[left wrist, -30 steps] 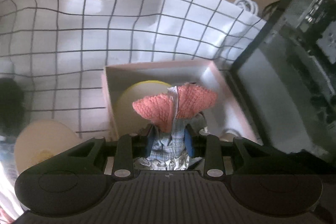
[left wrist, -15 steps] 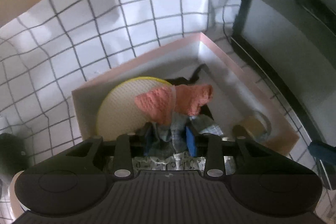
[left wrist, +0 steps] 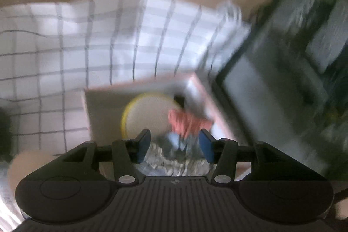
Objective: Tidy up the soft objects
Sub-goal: 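Open the left tool to drop the sock into the box while the right releases the ring, then move the left tool to the pink scrunchie and close on it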
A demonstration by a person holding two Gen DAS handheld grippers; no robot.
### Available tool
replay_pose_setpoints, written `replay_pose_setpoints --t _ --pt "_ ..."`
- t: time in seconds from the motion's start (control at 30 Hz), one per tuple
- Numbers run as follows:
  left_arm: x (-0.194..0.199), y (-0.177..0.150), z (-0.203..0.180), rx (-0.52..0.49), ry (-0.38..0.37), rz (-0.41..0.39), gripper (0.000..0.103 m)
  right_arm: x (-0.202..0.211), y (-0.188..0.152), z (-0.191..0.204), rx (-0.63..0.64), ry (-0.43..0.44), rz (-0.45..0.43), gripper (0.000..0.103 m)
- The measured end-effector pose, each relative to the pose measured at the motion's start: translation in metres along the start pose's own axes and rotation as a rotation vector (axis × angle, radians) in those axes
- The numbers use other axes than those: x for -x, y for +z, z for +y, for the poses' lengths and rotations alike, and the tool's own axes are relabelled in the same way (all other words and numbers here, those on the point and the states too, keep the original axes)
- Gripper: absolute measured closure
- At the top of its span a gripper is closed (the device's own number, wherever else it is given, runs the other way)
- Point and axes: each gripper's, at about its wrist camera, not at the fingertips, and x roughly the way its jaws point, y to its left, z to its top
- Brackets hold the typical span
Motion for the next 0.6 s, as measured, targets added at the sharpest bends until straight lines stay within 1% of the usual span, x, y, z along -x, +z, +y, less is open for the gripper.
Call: replay_pose_setpoints --t 0.1,0.13,0.2,0.33,0.43,0.5,0.6 --pt "0.038 -0.001 0.01 0.05 -0.051 -0.139 0.049 0.004 -0.004 0.016 0.037 0.003 -0.011 0.04" --pt "0.051 -0.004 0.011 0.054 -0.057 -0.181 0.049 0.006 -0.005 0.021 0.049 0.011 -0.014 0.04" --pt "0.076 -0.012 0.015 0.052 -0.038 -0.25 0.049 0.009 -0.008 0.032 0.069 0.035 -0.02 0.04" --pt "0.122 -0.042 0.038 0.092 0.057 -0.321 0.049 0.005 -0.014 0.056 0.106 0.094 0.004 0.04" --pt "0.155 -0.072 0.077 0.142 0.157 -0.354 0.049 -0.004 -0.014 0.076 0.131 0.136 0.033 0.04" --pt "0.175 -0.094 0.114 0.216 0.233 -0.36 0.049 -0.008 -0.014 0.092 0.152 0.173 0.044 0.04" --pt "0.196 -0.126 0.164 0.369 0.331 -0.356 0.049 -0.012 -0.011 0.117 0.195 0.217 0.051 0.04"
